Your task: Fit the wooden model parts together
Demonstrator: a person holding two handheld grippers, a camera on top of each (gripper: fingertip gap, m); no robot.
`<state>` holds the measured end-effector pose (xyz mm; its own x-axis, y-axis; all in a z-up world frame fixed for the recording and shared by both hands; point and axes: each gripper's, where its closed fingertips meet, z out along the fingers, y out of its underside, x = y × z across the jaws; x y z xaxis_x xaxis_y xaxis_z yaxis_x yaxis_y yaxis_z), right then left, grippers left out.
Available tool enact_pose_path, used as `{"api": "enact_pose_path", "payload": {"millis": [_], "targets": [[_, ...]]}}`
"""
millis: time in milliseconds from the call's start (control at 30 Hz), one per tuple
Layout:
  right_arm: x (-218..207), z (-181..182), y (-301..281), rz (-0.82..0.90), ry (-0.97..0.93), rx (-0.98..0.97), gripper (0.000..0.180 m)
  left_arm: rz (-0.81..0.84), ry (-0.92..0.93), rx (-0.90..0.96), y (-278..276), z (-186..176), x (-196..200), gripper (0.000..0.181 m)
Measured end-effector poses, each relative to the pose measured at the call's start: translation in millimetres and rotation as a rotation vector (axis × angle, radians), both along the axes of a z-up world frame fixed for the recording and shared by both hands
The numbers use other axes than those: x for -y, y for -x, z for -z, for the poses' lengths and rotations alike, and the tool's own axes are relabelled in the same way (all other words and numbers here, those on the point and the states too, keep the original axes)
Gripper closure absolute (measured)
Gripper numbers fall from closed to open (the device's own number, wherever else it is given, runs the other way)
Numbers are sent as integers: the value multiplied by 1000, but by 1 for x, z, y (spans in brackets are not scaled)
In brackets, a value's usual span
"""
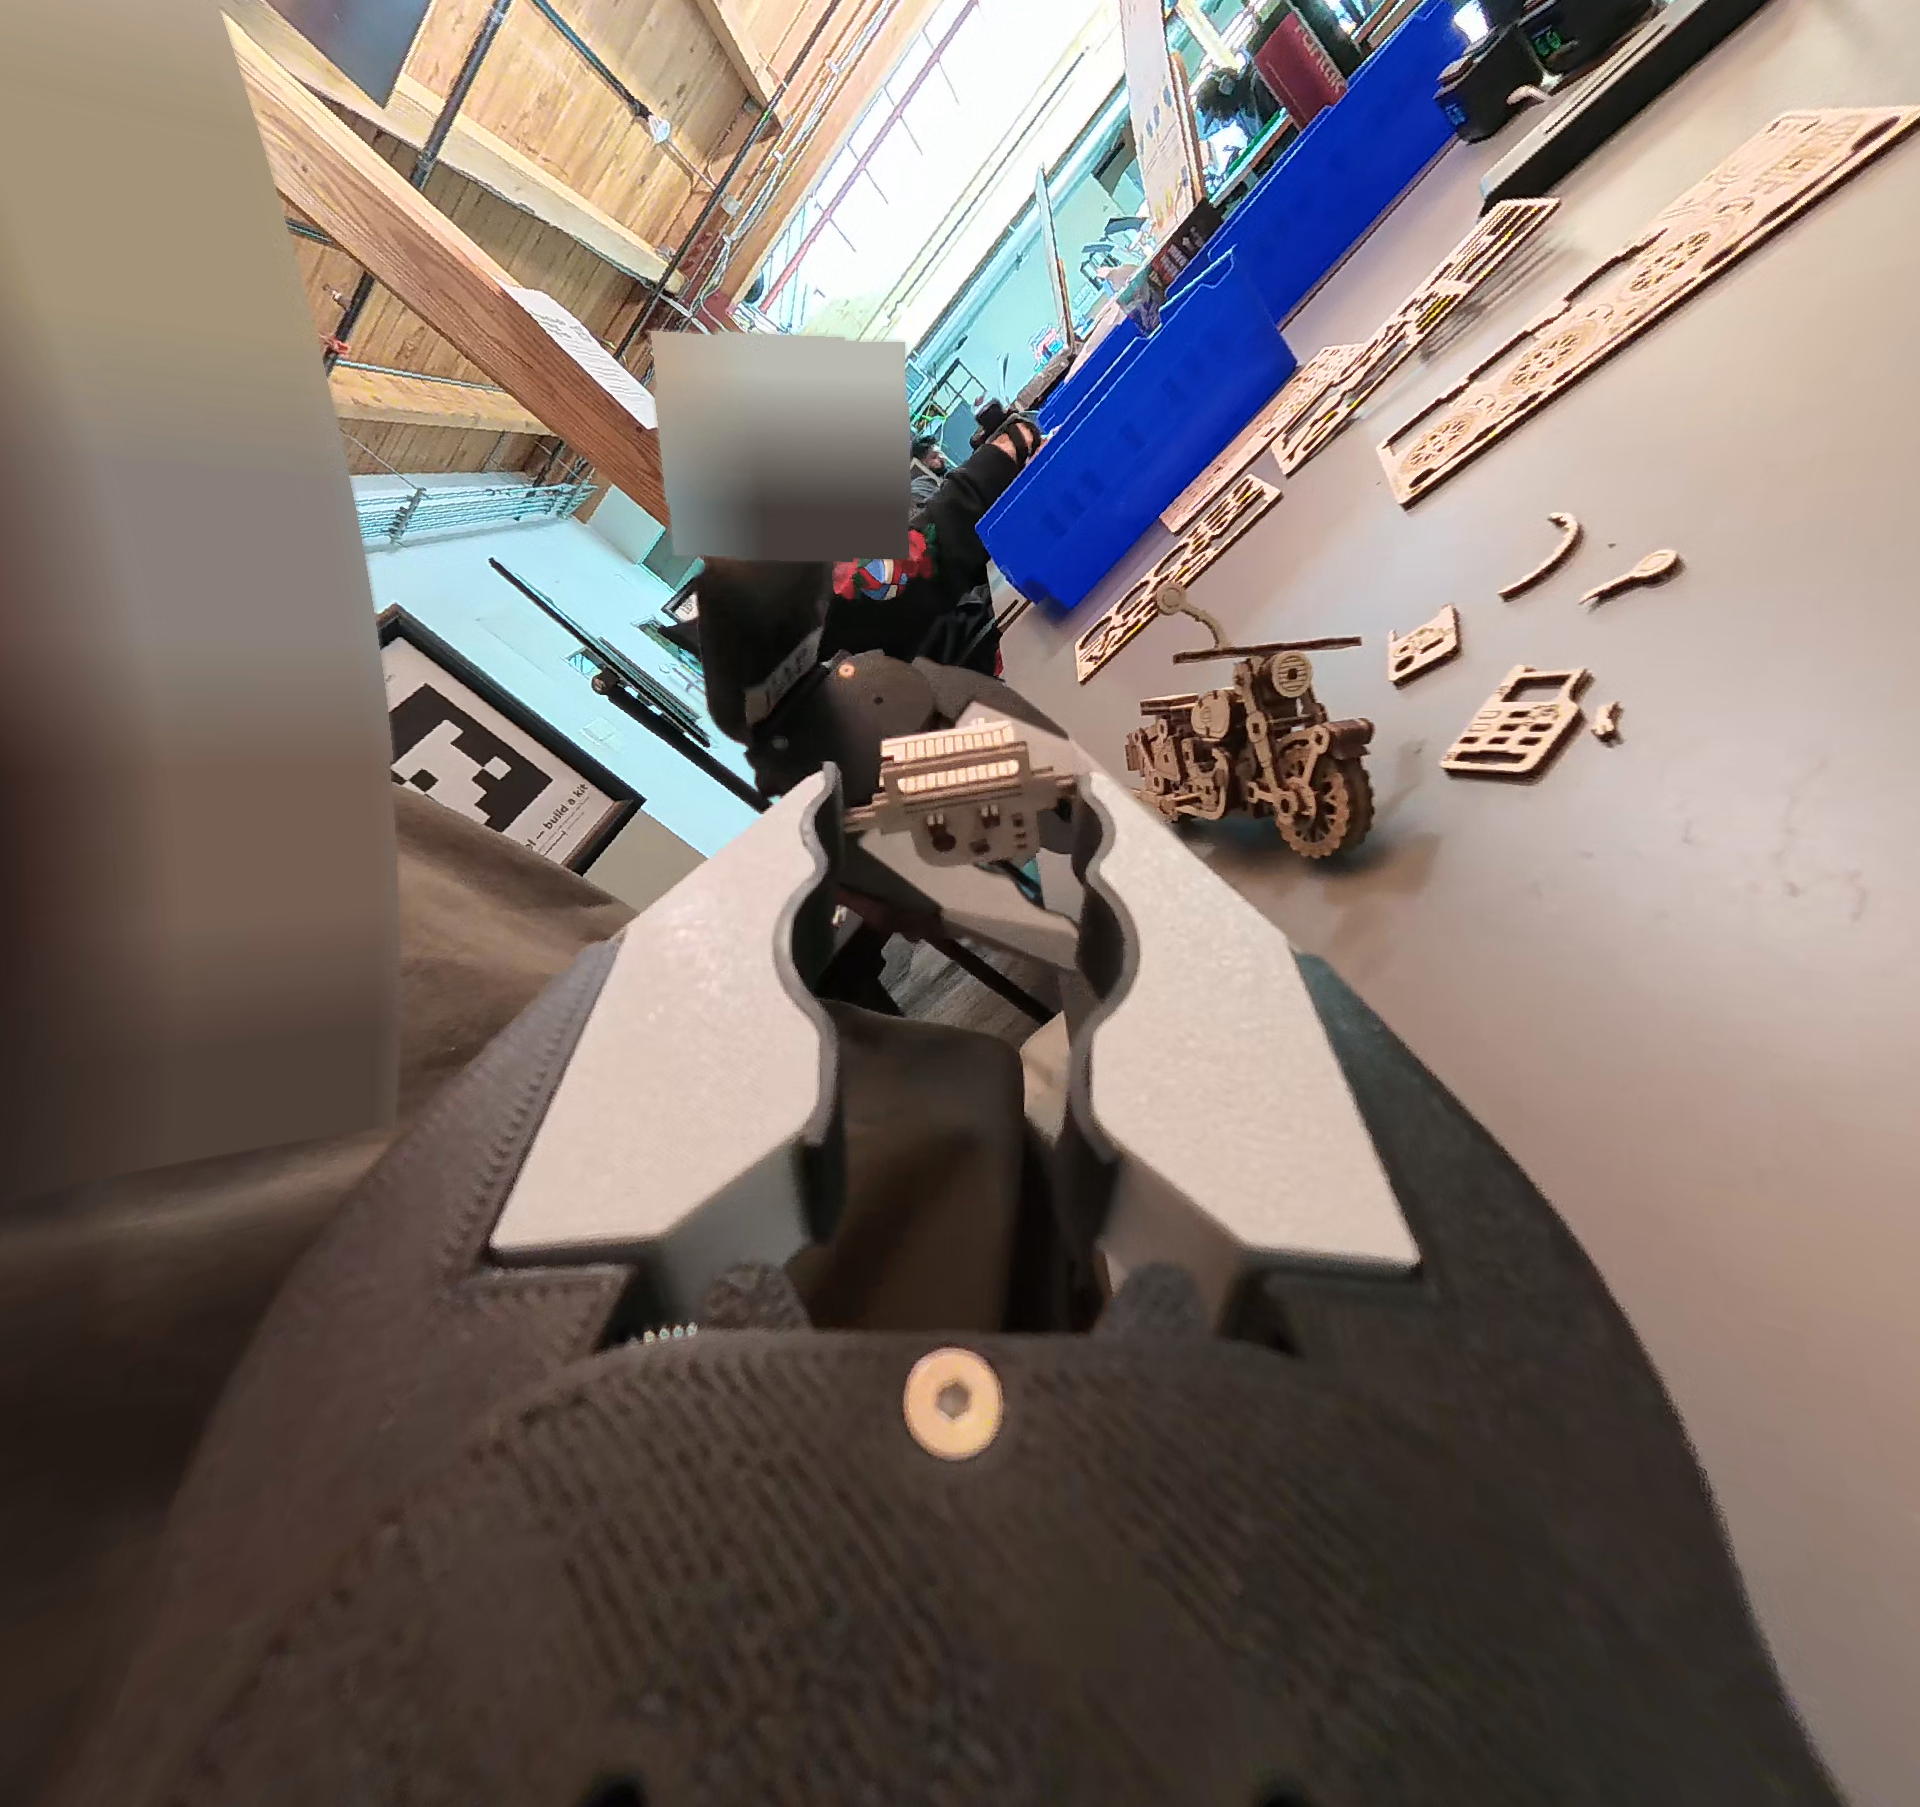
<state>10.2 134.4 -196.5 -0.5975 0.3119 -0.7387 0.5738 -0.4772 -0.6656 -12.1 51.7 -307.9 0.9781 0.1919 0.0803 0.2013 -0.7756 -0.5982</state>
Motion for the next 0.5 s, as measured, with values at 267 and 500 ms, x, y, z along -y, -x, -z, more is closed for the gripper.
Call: {"api": "enact_pose_path", "payload": {"millis": [267,500], "targets": [[2,-3,-1,26,-54,-40,136,-25,-927,471,-2,-122,-23,138],[26,-23,-11,9,-11,-73,136,-11,-1222,810,-7,-144,-9,139]]}}
